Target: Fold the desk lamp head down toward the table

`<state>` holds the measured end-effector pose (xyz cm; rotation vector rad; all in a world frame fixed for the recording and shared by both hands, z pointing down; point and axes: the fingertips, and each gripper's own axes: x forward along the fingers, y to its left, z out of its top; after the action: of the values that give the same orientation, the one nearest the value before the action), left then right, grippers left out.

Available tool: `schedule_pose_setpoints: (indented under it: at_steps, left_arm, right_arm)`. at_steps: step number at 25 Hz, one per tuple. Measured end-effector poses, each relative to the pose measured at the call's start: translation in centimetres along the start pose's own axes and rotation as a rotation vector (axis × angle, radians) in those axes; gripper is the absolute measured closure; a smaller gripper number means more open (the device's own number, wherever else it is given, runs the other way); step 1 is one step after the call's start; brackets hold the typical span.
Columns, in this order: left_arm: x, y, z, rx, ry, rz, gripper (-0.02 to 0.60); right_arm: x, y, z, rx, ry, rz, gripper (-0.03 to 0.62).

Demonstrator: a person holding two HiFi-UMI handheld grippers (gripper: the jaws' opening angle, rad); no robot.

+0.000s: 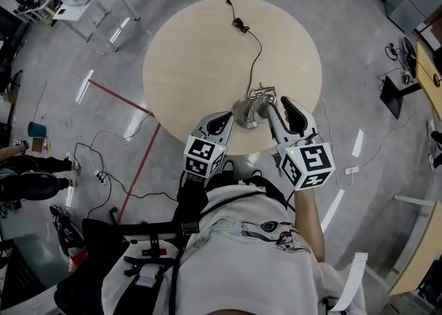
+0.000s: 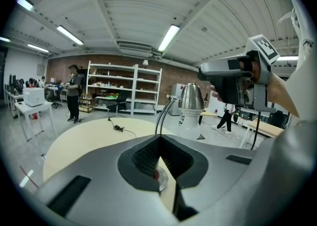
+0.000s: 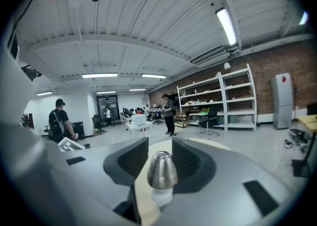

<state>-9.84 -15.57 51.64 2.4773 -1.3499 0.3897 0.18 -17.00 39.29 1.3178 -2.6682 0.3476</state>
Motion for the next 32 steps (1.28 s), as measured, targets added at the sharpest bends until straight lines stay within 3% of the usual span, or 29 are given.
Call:
schedule_pose_setpoints:
  at_steps: [6, 13, 32]
  left_arm:
    - [0.2, 0.3, -0.3, -0.018, -0.003, 0.007, 0.578]
    - [0.3, 0.9, -0.8, -0.036, 0.008, 0.012, 0.579]
    - [0.4, 1.3, -1.3, -0.039, 0.031, 0.014, 0.578]
  right_arm:
    - [2.4, -0.1, -2.0, -0.016, 0.119, -0.035, 0.344]
    - [4.2, 0.1, -4.3, -0.073, 0.244, -0.078, 0.341]
    - [3.0, 0.5, -4.9, -0.094, 0.215, -0.09, 0.341]
